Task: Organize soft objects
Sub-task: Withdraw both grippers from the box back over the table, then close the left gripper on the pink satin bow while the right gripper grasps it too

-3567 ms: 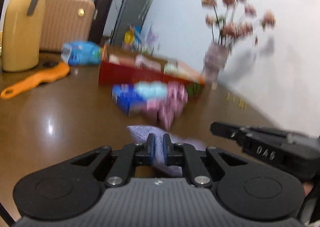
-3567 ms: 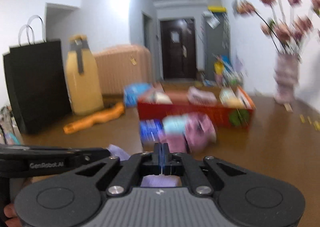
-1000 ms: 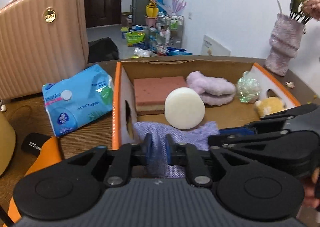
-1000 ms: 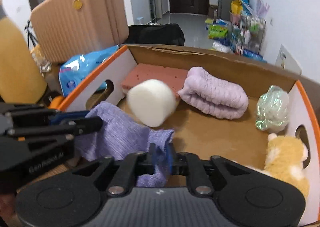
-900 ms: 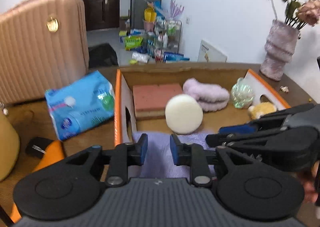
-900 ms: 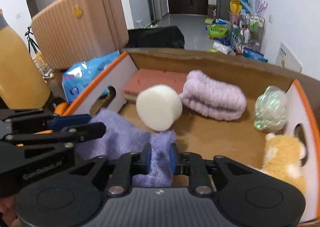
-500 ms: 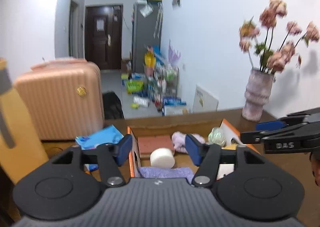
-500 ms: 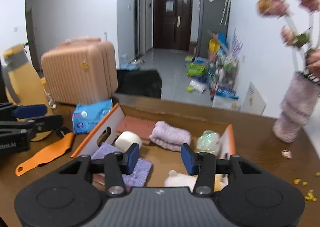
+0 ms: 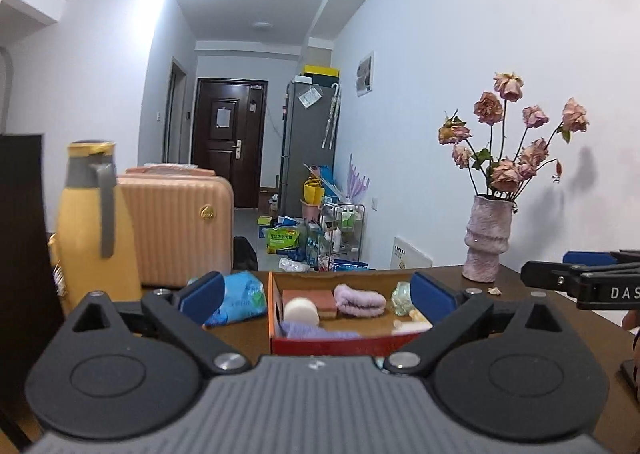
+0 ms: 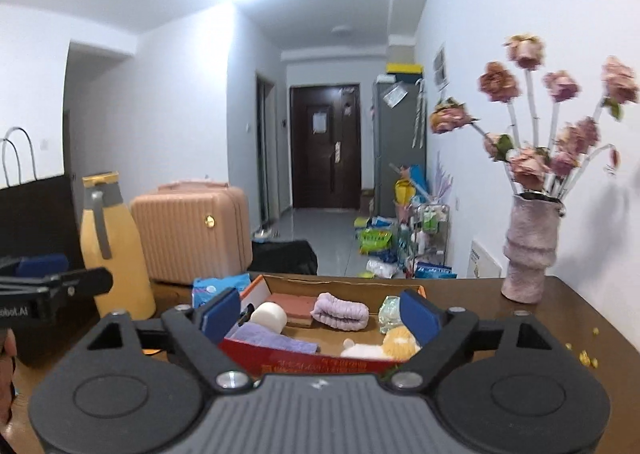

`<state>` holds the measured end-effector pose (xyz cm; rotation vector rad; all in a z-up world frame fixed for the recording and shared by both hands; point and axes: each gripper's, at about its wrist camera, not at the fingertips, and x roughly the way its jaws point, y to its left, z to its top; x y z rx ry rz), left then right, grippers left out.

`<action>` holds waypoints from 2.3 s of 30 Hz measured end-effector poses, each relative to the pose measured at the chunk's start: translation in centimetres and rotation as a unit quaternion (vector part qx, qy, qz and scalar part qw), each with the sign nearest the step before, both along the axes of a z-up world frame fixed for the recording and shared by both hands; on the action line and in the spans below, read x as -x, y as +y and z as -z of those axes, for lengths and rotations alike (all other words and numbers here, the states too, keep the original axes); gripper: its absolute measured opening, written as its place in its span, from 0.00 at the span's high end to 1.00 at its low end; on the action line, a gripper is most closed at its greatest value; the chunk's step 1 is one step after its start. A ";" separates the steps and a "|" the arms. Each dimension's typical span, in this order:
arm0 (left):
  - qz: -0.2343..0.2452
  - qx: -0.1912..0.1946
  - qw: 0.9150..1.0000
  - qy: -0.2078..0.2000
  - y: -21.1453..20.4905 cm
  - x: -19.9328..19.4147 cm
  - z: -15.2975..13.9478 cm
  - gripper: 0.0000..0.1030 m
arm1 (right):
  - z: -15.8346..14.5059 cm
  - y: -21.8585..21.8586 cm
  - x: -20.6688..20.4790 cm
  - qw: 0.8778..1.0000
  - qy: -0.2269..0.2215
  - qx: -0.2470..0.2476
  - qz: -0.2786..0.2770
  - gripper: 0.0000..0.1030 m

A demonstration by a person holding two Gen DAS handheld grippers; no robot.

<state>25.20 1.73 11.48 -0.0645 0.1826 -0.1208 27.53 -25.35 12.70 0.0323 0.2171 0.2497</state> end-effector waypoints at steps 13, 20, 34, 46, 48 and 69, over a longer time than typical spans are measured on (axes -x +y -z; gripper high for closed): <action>-0.026 -0.036 0.999 -0.010 -1.4 16.8 9.3 0.00 | 10.4 1.0 18.1 0.999 -0.031 0.016 0.031 0.02; -0.032 -0.029 0.999 0.028 -1.0 17.9 11.6 0.00 | 12.9 2.4 20.9 1.000 -0.012 0.004 0.007 0.02; -0.010 -0.003 0.997 0.075 -0.7 11.8 12.6 0.00 | 13.7 2.3 15.0 0.999 0.042 0.009 0.020 0.05; 0.072 0.042 0.982 0.169 -4.2 -5.5 13.3 0.27 | 11.7 -1.0 -2.8 0.995 0.096 -0.031 0.015 0.21; 0.082 0.056 0.975 0.198 -4.7 -7.9 14.0 0.35 | 11.8 -0.8 -6.9 0.992 0.116 -0.048 0.000 0.27; 0.099 0.071 0.967 0.223 -3.8 -1.8 14.9 0.91 | 17.1 0.4 -2.2 0.980 0.179 -0.087 -0.009 0.85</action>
